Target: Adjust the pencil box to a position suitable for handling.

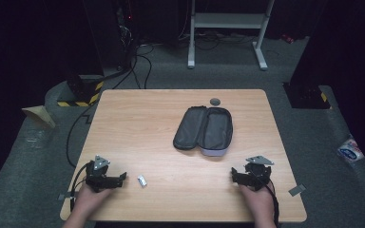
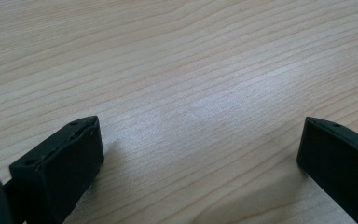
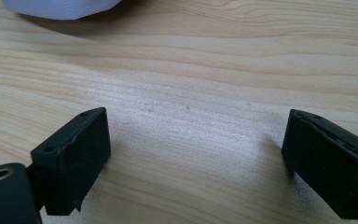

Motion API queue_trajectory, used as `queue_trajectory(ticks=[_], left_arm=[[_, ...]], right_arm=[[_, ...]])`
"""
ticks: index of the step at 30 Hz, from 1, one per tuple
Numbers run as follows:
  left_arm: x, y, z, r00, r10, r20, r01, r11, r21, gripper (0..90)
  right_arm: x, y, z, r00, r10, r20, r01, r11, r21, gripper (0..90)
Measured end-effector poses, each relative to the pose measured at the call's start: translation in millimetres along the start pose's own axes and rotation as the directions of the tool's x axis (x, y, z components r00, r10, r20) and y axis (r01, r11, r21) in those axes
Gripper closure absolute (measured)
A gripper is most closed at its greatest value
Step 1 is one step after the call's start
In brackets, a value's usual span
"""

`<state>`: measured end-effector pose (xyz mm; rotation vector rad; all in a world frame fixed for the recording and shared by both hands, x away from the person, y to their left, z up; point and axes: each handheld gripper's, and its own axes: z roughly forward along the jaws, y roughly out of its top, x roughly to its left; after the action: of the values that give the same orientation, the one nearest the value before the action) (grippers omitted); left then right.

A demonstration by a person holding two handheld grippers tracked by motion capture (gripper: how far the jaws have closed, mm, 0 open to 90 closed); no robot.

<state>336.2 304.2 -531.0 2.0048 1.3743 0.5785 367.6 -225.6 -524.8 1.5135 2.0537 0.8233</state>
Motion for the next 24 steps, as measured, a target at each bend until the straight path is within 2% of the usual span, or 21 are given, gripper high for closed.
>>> queue_trajectory(ticks=[9,24], left_arm=[[-0.4,-0.7,-0.9,0.9997,-0.014,-0.018,0.014,0.9999,0.0,0.6],[3.5,-1.8,-2.2,0.9996,-0.02,-0.021,0.02,0.9998,0.003,0.5]], right_arm=[[0.4,-0.9,-0.9,1.0,0.002,0.001,-0.002,1.0,-0.001,7.7],[-0.4,-0.7,-1.0,0.9999,-0.011,-0.012,0.011,1.0,0.002,7.6]])
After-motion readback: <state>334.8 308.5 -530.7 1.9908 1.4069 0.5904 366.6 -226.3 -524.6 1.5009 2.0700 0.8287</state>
